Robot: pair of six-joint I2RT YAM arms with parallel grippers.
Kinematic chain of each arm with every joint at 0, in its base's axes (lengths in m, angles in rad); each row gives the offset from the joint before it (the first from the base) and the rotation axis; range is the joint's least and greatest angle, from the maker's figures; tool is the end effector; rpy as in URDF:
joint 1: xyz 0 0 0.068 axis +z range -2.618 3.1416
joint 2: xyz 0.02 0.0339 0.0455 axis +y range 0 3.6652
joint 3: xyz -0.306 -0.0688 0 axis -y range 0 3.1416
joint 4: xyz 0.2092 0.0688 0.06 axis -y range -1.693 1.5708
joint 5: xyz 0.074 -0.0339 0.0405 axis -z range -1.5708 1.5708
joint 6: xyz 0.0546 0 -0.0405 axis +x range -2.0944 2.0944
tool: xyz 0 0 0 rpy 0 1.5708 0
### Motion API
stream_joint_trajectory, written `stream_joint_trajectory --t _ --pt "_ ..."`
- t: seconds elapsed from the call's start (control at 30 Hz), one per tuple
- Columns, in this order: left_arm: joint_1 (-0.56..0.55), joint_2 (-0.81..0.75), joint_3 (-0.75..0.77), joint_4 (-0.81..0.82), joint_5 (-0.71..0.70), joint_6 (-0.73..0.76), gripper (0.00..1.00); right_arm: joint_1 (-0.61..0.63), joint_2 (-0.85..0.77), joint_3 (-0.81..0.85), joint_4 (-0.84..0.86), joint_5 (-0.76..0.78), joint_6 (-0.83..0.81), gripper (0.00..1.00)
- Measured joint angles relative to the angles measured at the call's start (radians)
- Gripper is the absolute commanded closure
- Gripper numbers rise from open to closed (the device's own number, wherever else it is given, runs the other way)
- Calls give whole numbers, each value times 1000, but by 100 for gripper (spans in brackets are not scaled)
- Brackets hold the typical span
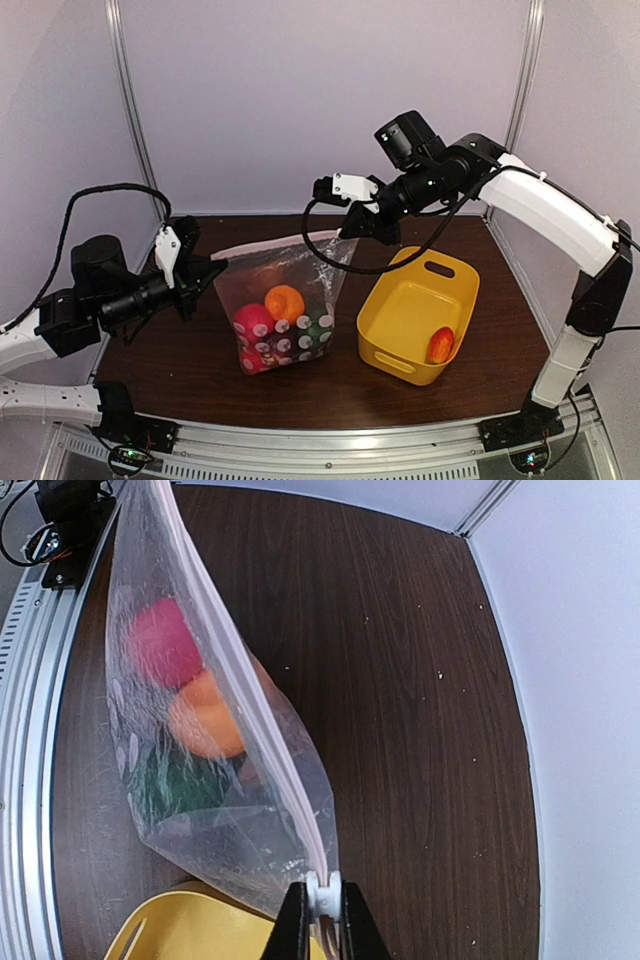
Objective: Place the food in the zip-top bag and seal the zipper
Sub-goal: Zip the zipper on the zipper food storage bag, then place the zipper food storage bag at the center of the board.
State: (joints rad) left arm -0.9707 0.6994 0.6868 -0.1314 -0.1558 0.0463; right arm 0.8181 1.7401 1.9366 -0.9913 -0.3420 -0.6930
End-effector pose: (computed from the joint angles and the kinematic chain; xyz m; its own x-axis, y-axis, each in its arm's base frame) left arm 0.0761 -0.0962 0.3495 -0.0472 0.1500 -0.9876 0.7315 0.6784 0.0680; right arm 0.2279 0.2701 0.4253 0.1665 -0.7027 -0.6918 -0.9642 0.0308 -0.2633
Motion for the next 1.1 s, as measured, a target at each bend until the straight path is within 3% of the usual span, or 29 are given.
stream_joint_trajectory --t 0.57,0.63,0.77,0.9,1.1 --pt "0 -2 -6 2 -5 1 100 -39 -29 -50 0 3 0 95" --pt "0 -2 -6 2 -6 1 100 -43 -29 -52 -1 3 0 88" --pt "0 0 -6 6 -23 0 100 -60 -31 -52 -13 13 5 60" --pt "10 93 19 38 -51 -5 100 -127 -44 -45 -30 8 26 50" --pt "146 418 220 51 -65 8 100 -296 -163 -88 -19 -69 71 45"
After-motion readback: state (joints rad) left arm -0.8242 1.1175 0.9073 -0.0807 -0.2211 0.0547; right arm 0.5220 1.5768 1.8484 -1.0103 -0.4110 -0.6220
